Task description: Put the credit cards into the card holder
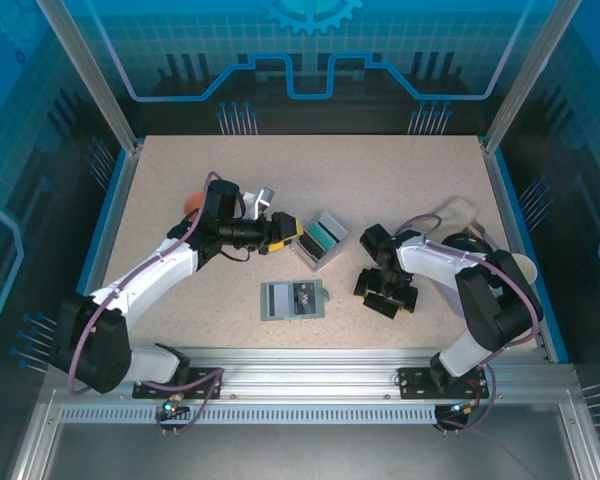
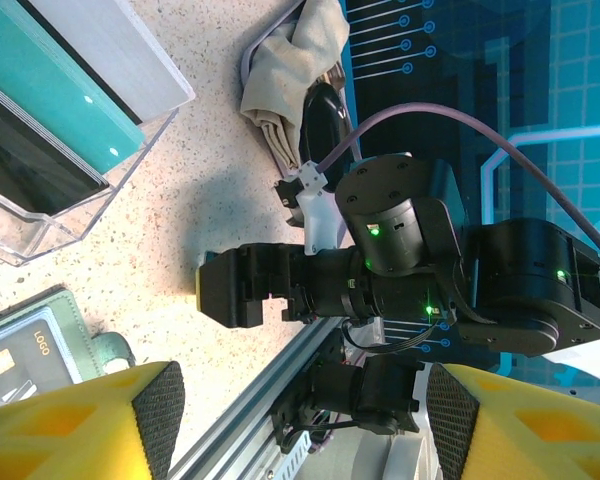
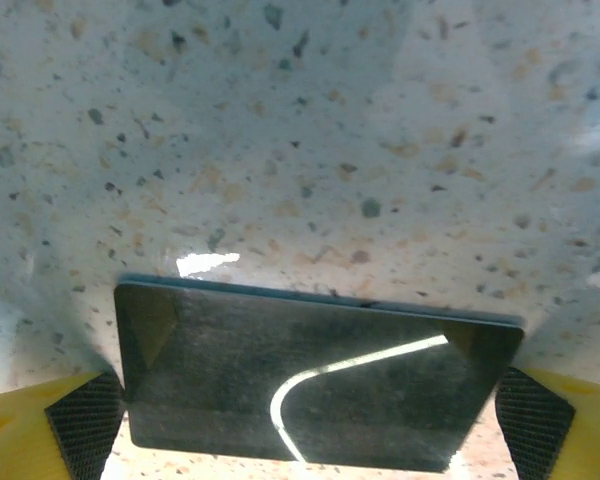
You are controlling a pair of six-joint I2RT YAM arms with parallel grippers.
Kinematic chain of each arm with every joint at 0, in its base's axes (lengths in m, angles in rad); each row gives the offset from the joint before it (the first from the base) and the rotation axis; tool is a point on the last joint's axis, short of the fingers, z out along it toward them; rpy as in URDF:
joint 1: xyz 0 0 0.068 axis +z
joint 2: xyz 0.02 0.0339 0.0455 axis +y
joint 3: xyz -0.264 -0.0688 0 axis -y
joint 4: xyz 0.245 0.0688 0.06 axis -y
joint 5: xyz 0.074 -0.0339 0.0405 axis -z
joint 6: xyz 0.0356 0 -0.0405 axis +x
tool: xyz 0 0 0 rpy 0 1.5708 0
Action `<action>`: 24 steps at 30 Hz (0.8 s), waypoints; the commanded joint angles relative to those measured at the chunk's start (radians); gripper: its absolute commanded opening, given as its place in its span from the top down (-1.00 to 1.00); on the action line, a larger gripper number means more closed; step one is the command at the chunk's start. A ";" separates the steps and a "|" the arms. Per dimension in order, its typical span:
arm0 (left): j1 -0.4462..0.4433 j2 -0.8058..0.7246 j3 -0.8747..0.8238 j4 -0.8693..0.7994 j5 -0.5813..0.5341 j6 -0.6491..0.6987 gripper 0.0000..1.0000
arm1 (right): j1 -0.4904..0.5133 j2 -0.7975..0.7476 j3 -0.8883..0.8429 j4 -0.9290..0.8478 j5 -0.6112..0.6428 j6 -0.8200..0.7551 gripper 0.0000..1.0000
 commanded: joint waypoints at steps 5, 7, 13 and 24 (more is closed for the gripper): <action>-0.004 0.003 0.031 -0.018 0.009 0.015 -0.37 | 0.015 0.043 -0.028 0.024 -0.038 0.075 -1.00; -0.005 0.005 0.031 -0.018 0.008 0.012 -0.37 | 0.016 0.055 -0.044 0.045 -0.048 0.078 -0.95; -0.005 0.004 0.039 -0.018 0.010 0.008 -0.37 | 0.039 0.051 -0.013 0.003 0.009 0.049 -0.82; -0.005 0.013 0.048 -0.011 0.021 -0.001 -0.38 | 0.035 -0.096 -0.040 0.020 -0.013 -0.060 -0.76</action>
